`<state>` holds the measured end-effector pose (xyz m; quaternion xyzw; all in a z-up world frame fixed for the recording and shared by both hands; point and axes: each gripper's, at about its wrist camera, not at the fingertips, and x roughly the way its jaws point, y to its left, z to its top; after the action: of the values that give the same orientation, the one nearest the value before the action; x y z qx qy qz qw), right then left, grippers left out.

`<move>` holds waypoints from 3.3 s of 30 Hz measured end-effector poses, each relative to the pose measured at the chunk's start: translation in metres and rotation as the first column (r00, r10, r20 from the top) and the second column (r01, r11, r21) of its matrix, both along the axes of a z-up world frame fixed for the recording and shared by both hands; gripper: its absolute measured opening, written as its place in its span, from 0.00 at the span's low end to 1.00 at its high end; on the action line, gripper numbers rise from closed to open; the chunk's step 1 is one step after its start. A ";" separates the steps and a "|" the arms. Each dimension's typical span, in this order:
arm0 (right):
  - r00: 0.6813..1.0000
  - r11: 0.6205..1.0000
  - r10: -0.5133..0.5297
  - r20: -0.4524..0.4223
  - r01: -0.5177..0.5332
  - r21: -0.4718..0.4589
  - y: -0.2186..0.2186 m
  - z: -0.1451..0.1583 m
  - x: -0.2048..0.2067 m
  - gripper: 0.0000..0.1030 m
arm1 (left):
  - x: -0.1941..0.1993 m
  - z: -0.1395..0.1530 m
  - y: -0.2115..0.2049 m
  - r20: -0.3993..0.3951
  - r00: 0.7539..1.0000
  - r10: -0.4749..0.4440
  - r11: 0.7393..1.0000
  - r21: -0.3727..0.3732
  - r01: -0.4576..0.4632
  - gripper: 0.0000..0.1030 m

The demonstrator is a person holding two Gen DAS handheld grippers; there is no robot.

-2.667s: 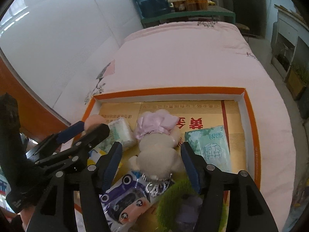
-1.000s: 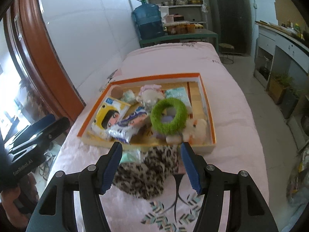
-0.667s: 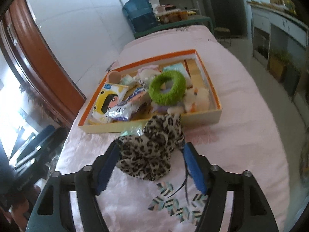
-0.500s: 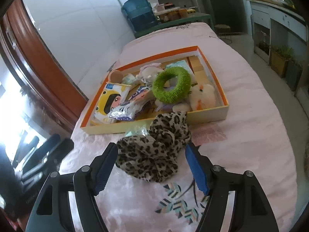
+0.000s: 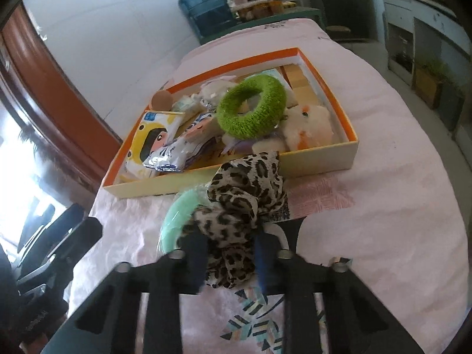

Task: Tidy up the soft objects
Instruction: 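Grasp the bagged mint-green sponge with the left gripper while the right lifts the scrunchie, then carry the mint sponge with the left gripper while the right carries the scrunchie over the box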

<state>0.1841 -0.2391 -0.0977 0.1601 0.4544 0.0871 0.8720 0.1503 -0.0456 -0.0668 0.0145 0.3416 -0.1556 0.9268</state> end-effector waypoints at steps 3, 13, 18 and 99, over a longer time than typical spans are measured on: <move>1.000 1.000 -0.004 0.009 0.004 0.014 -0.004 0.002 -0.002 0.14 | 0.001 -0.003 -0.007 -0.009 1.000 -0.018 1.000 0.001 0.018 0.68; 0.993 0.998 -0.059 0.103 0.062 -0.025 -0.035 0.031 -0.032 0.14 | 0.007 -0.009 -0.039 -0.031 0.995 -0.093 0.996 0.011 0.093 0.68; 0.993 0.997 -0.069 0.092 0.072 -0.023 -0.041 0.029 -0.035 0.14 | 0.015 -0.019 -0.061 -0.055 0.991 -0.119 0.992 0.045 0.122 0.68; 0.981 0.988 0.111 0.161 -0.092 -0.124 -0.010 0.074 0.132 0.16 | 0.145 0.017 -0.032 -0.020 0.996 0.090 0.996 -0.013 -0.090 0.43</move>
<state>0.3161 -0.2487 -0.0236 0.0780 0.3915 0.1182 0.9092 0.2954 -0.0771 -0.0494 -0.0090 0.3498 -0.1163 0.9295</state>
